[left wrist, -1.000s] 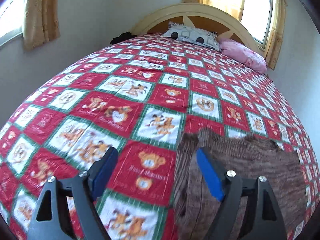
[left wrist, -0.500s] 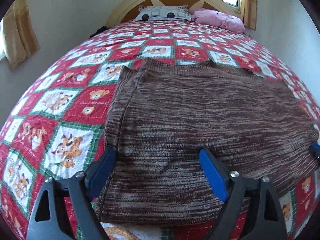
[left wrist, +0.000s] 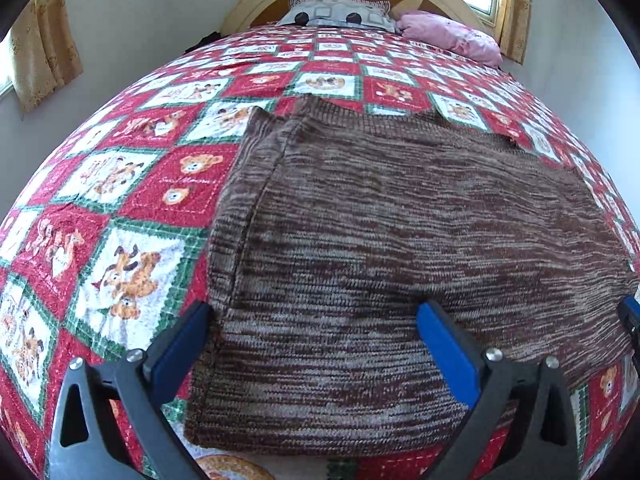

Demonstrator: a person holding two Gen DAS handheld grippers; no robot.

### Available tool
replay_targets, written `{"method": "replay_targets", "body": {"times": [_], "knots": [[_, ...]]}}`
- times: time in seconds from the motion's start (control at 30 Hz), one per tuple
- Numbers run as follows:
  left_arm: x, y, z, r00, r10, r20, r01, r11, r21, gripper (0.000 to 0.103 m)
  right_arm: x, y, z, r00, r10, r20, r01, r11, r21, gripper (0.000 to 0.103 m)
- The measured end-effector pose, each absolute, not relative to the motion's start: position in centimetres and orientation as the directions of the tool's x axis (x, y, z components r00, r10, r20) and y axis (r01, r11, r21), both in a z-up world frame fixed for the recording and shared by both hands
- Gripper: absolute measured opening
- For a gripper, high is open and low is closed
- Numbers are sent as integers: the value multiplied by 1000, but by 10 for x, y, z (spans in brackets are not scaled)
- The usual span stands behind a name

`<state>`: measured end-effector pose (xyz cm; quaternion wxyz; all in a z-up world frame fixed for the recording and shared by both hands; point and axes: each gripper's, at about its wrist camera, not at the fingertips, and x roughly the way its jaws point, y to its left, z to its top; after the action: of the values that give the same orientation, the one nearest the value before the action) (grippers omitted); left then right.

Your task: Fold small clothes

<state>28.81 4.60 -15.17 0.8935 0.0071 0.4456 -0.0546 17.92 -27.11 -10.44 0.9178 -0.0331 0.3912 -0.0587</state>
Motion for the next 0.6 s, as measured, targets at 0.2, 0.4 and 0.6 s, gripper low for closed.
{"method": "replay_targets", "body": {"times": [0.2,0.4,0.6], "knots": [[277,55,-142,620,-47,-783,50,999,-20,103,179,-267,-104,689,-149,-709,85,989,-124,22],[260,113,-136,656,-167,-736,-93,950,-298,103,178,-269,-104,691,-137,-710,86,990,-108,22],[249,119,-143,681,-259,-684,-95,896,-434,88,178,-272,-104,693,-123,-711,84,992,-90,22]]}}
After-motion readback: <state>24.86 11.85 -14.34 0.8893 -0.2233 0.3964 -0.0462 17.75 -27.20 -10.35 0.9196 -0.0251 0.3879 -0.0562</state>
